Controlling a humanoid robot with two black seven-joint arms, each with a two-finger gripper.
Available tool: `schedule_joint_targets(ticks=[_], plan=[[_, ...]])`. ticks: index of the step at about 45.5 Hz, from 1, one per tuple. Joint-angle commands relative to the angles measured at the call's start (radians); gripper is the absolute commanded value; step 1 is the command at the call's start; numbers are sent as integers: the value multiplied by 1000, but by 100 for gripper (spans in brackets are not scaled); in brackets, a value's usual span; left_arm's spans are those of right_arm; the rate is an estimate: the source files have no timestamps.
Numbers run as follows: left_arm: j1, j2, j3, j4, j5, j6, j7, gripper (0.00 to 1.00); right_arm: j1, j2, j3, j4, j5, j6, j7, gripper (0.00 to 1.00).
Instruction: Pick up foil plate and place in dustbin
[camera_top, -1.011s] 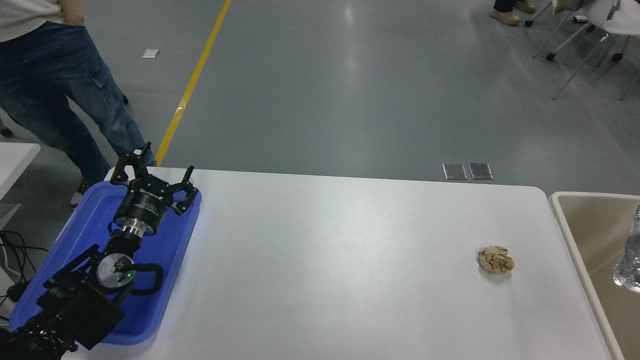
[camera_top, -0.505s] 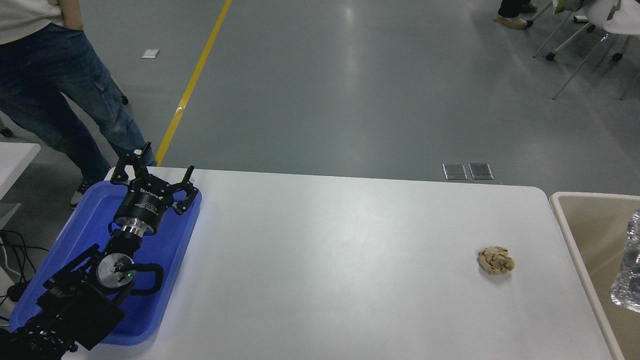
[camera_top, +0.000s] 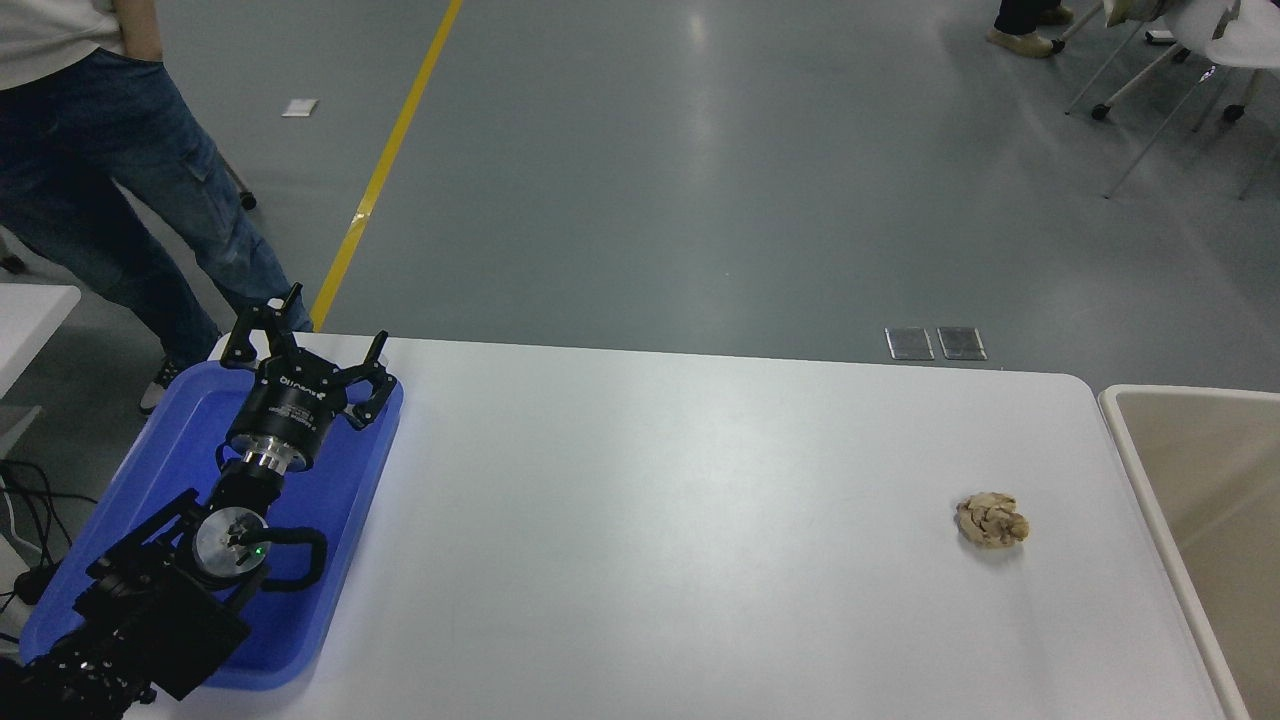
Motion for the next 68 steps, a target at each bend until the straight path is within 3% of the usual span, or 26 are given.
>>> schedule_joint_targets(ticks=[1,7,20,44,68], plan=[[0,0,0,0,0,0,0,100,308,32,-91,254,-3,4,-1,100],[0,0,0,0,0,0,0,100,437,63,-99,437,-9,9,-1,100],[0,0,0,0,0,0,0,100,586,138,-205,594,-14,58,-1,100],[0,0,0,0,0,0,0,100,938,232,-398,1008,-16,328,-1,100],[0,0,0,0,0,0,0,100,1187,307,-398,1187,-12,641,-2,100]])
